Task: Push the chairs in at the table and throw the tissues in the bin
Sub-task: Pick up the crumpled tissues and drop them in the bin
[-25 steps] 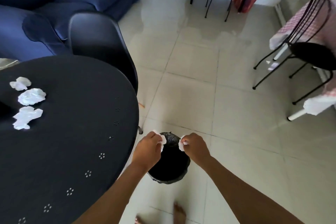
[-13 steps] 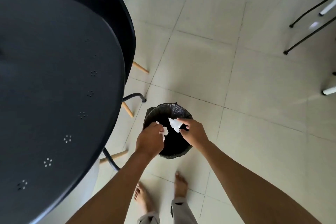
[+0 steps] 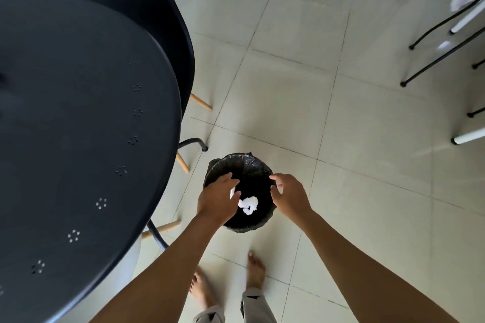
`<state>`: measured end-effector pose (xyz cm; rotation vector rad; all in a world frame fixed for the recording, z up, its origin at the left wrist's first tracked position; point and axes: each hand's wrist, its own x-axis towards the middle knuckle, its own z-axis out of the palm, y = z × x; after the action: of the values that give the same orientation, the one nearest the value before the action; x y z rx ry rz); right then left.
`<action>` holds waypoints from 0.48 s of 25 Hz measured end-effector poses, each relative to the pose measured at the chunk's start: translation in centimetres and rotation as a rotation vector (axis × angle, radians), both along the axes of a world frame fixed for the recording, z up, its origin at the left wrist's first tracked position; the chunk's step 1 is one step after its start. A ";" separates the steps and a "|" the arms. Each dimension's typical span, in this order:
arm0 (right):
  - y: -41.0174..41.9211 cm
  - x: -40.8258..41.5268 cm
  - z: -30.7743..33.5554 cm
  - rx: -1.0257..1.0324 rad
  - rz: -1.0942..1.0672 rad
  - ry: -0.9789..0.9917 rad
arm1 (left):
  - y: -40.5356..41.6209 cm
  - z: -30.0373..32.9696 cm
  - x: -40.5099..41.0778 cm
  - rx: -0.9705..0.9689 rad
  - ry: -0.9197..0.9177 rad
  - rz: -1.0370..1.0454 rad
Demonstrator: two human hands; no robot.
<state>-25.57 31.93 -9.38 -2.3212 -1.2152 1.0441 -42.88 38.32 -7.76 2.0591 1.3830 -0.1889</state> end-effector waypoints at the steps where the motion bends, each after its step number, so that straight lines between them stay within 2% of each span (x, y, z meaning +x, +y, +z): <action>1: 0.0 0.0 1.2 0.022 -0.003 -0.002 | 0.0 1.0 0.0 0.006 0.005 -0.014; 6: 1.6 -0.4 8.8 0.192 0.001 -0.004 | -0.1 8.4 0.6 0.119 0.010 -0.018; 12: 8.1 -2.5 16.5 0.374 0.164 -0.030 | 2.4 16.7 -1.3 0.399 -0.026 0.147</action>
<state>-28.09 40.04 7.09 -1.9835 -1.4890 0.7530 -44.21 40.74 8.99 2.2504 1.6523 0.1912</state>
